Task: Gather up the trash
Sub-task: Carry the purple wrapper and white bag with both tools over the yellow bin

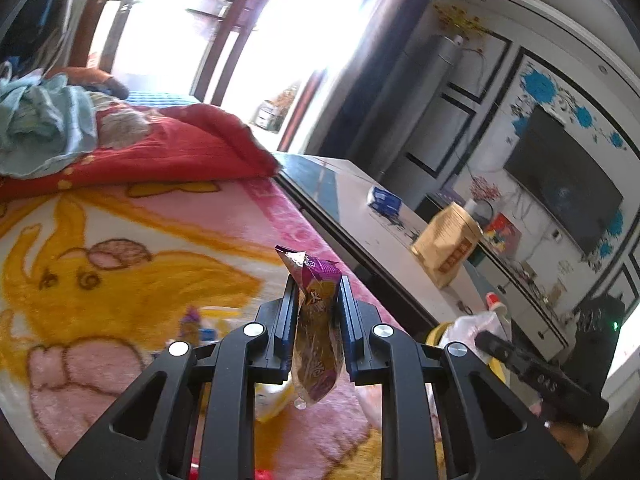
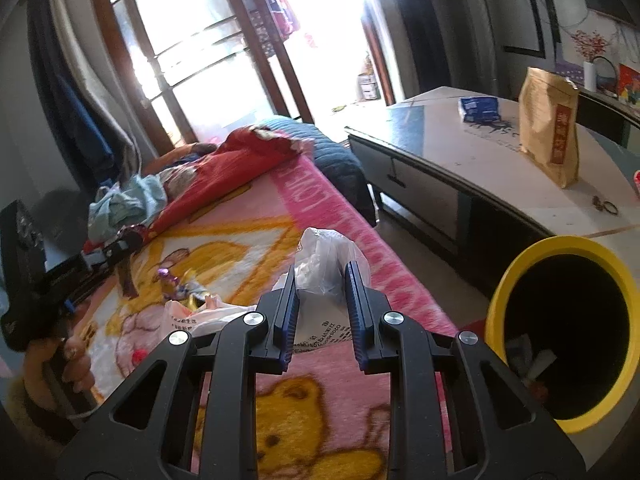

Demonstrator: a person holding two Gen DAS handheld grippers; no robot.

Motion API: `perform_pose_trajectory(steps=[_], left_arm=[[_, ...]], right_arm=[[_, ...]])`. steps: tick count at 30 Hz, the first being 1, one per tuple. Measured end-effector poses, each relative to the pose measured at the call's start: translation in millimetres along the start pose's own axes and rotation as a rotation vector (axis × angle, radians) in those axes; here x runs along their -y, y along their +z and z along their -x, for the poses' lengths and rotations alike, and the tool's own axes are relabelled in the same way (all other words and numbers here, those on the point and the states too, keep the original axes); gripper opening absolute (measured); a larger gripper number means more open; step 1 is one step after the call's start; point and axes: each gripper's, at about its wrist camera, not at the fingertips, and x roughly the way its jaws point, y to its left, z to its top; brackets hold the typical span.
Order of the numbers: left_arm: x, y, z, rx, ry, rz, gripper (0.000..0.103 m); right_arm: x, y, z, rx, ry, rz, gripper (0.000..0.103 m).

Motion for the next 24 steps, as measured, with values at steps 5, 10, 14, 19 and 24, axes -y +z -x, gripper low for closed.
perform_pose_trajectory(steps=[5, 10, 14, 19, 24], left_arm=[[20.9, -3.7, -6.9, -0.019, -0.032, -0.040, 0.019], [43.1, -5.4, -12.2, -0.029, -0.066, -0.086, 0.019], [56.7, -6.8, -17.4, -0.036, -0.086, -0.115, 0.019], [70.1, -10.0, -24.0, -0.049, -0.112, -0.145, 0.019], [82.9, -15.0, -30.4, -0.062, -0.133, -0.168, 0.019]], right_arm=[[16.1, 4.2, 6.2, 0.020, -0.035, -0.020, 0.017], [34.2, 7.9, 12.8, 0.038, -0.077, -0.048, 0.017], [51.7, 9.9, 21.0, 0.058, -0.121, -0.070, 0.017], [72.4, 11.4, 30.6, 0.078, -0.167, -0.103, 0.017], [92.9, 12.4, 40.4, 0.100, -0.216, -0.138, 0.017]])
